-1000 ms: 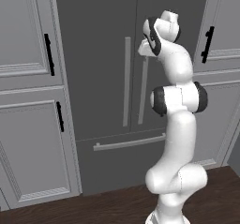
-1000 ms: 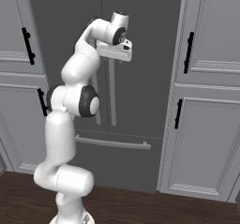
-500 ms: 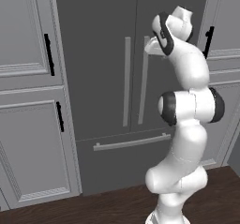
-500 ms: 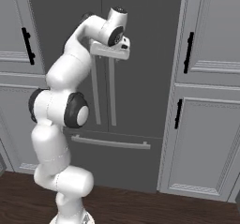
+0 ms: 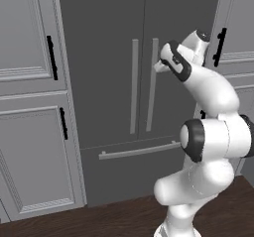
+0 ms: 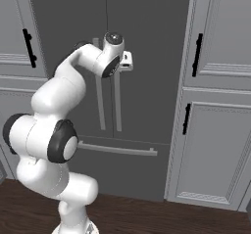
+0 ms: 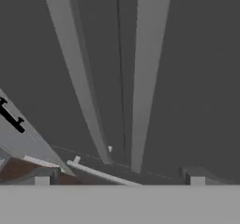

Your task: Take the strawberry from the fridge and place it on top of the pancake, located on the dining counter.

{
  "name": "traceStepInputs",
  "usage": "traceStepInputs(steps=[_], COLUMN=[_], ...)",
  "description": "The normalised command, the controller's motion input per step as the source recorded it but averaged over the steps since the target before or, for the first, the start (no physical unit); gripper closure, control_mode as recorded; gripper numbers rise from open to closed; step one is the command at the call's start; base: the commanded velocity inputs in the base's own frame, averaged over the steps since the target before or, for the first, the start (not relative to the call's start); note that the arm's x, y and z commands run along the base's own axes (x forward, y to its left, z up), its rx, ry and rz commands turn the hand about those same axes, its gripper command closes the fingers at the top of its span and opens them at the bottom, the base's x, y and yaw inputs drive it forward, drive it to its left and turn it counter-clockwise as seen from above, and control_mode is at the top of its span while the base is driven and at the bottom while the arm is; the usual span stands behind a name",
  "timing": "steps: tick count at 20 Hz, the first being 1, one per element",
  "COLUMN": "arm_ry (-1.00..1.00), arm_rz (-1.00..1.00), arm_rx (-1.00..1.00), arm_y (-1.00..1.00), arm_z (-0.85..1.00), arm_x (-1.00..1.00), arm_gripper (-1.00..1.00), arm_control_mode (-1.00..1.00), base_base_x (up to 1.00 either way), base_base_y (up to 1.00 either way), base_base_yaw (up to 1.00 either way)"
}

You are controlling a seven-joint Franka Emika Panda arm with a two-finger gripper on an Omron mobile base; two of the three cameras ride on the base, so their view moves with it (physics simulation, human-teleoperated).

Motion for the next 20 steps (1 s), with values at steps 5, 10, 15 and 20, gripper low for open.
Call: traceStepInputs(steps=[5, 10, 15, 20], arm_ry=[0.0, 0.01, -0.09, -0.03], arm_rz=[-0.08, -0.14, -0.12, -0.06], arm_rx=[0.0, 0.0, 0.0, 0.0], arm_y=[-0.01, -0.09, -0.01, 0.0], arm_z=[0.0, 0.0, -0.01, -0.01], arm_x=[0.7, 0.69, 0.28, 0.31], arm_gripper=[-1.0, -1.0, -1.0, -1.0], arm_control_mode=[-1.0, -1.0, -1.0, -1.0], base_base_x=[0.0, 0.0, 0.0, 0.0], base_base_y=[0.0, 0.0, 0.0, 0.0], base_base_yaw=[0.0, 0.0, 0.0, 0.0])
